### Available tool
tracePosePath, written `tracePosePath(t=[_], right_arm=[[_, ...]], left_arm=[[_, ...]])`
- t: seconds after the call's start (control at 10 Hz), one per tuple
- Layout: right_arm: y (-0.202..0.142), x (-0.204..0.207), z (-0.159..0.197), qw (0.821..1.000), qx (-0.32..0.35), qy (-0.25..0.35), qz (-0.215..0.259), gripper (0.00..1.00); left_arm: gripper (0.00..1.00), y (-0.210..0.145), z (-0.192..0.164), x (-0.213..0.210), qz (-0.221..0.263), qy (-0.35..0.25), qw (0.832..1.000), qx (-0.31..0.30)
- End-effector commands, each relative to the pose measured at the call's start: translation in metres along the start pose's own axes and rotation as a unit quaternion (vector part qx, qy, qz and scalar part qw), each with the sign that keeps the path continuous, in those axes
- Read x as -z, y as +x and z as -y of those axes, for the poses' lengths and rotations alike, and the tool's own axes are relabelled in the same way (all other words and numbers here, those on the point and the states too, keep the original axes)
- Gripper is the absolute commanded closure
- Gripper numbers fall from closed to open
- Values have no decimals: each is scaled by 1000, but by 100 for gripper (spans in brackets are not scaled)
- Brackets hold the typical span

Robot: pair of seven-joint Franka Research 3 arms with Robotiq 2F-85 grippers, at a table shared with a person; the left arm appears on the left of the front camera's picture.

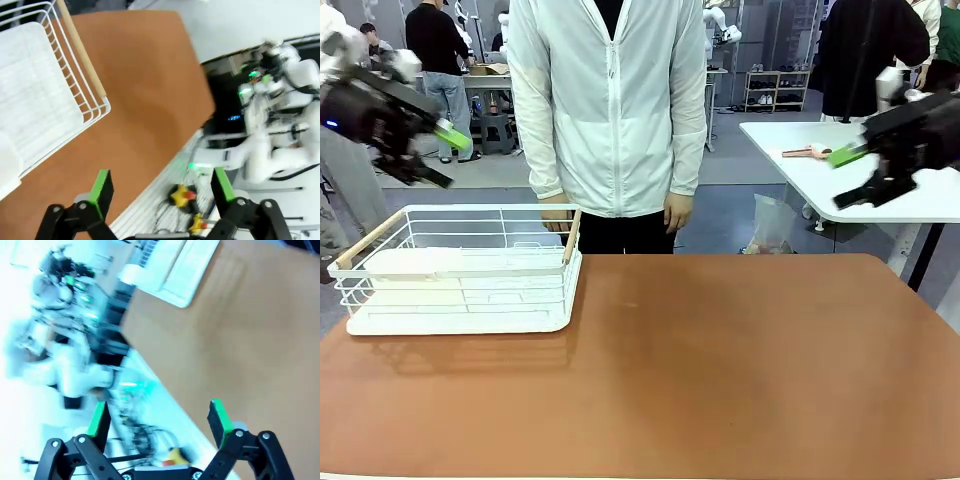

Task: Clean the table.
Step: Pick up the Lint Roller when the human hands it over.

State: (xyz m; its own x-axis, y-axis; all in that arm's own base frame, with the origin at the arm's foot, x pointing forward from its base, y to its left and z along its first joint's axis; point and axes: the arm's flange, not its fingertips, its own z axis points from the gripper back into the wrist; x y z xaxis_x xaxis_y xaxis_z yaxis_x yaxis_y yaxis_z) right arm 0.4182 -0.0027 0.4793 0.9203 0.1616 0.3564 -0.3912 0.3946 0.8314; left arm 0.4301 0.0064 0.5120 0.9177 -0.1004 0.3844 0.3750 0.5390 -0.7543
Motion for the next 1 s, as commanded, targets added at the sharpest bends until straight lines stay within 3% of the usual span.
tracePosePath(t=[0.0, 0.2, 0.3, 0.5, 0.9], right_arm=[[-4, -46, 34, 993, 99, 61, 26, 0], [-40, -110, 68, 983, 128, 93, 90, 0], [-58, -133, 80, 982, 138, 93, 94, 0], [-95, -178, 105, 971, 168, 98, 138, 0], [-106, -187, 118, 968, 187, 86, 143, 0]], left_arm=[[0, -7, -37, -45, 67, -29, 995, -70], [0, -35, -70, -105, 135, -27, 985, -102], [0, -52, -85, -131, 164, -29, 979, -116], [0, -81, -110, -165, 190, -22, 972, -137], [0, -81, -111, -165, 192, -25, 972, -136]])
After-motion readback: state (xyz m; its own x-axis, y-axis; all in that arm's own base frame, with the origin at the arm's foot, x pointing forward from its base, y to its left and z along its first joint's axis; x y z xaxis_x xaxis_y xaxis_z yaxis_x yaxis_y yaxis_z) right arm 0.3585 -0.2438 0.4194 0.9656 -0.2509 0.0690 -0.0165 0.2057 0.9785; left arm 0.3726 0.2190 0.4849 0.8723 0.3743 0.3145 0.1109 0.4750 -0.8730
